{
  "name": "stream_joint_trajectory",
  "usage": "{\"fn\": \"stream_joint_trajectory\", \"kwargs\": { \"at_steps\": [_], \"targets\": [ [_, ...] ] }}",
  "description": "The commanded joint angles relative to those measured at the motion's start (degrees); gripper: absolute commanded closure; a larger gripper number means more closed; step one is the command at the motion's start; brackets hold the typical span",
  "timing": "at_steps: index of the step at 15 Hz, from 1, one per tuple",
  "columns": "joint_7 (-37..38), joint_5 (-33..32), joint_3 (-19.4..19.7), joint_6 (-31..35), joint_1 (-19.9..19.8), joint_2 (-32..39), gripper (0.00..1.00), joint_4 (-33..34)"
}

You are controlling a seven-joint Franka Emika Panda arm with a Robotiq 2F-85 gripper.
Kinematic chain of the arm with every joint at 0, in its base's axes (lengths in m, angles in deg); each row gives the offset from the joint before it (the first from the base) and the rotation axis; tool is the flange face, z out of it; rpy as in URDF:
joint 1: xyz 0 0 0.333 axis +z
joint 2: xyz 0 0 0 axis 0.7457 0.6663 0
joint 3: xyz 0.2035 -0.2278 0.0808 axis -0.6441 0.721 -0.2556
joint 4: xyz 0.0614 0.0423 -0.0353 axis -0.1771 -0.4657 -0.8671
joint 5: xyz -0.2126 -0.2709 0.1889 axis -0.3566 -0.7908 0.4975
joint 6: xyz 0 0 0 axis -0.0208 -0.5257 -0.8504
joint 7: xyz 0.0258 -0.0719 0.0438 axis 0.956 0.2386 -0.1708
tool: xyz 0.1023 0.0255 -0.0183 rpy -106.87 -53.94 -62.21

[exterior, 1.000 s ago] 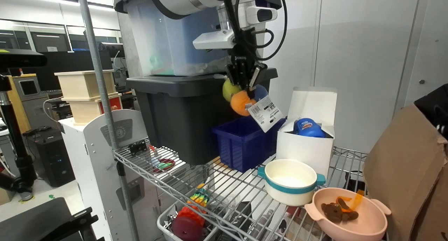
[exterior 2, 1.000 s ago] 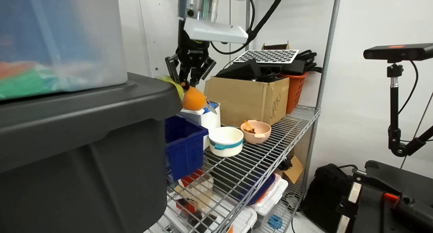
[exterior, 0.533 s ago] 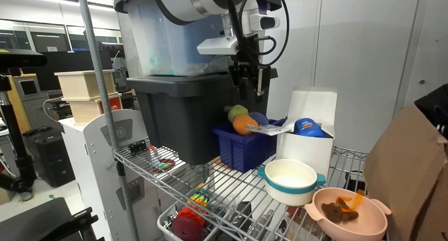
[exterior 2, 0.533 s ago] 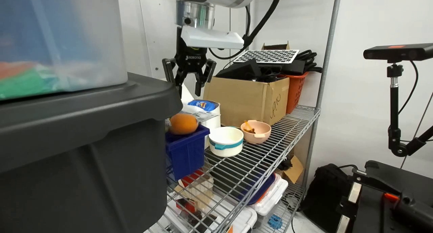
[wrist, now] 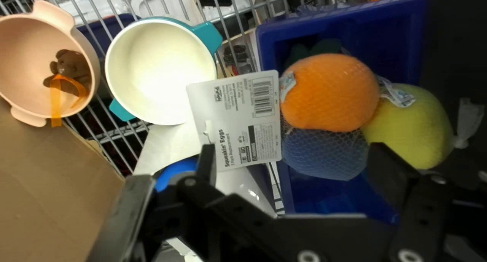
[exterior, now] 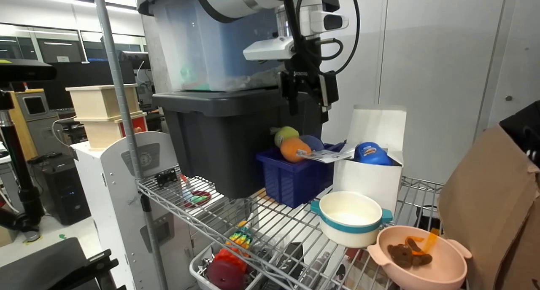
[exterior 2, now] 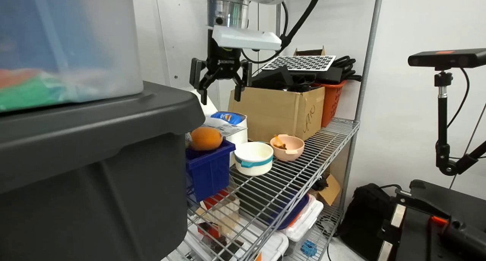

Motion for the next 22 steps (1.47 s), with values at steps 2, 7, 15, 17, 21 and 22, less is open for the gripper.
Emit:
{"fn": "stream_joint_trajectory", "kwargs": {
  "at_steps": [2, 7, 15, 17, 21, 22],
  "targets": [
    [-0.9, -1.2, 2.6, -5.1, -0.6, -6.3, 0.00, -7.4],
    [-5.6, -4.2, 4.6, -6.4, -2.4, -15.1, 0.00, -20.6],
    [-13.1, -12.0, 5.3, -5.5, -5.5, -31.5, 0.00, -45.1],
    [-14.7, -13.3, 5.2, -5.8, -6.1, -34.8, 0.00, -49.7],
    [-14.3, -12.7, 4.7, -5.9, -6.4, -33.7, 0.00, -49.9],
    [-14.4, -12.7, 4.6, -5.9, -6.4, -34.4, 0.00, -50.6]
  ]
}}
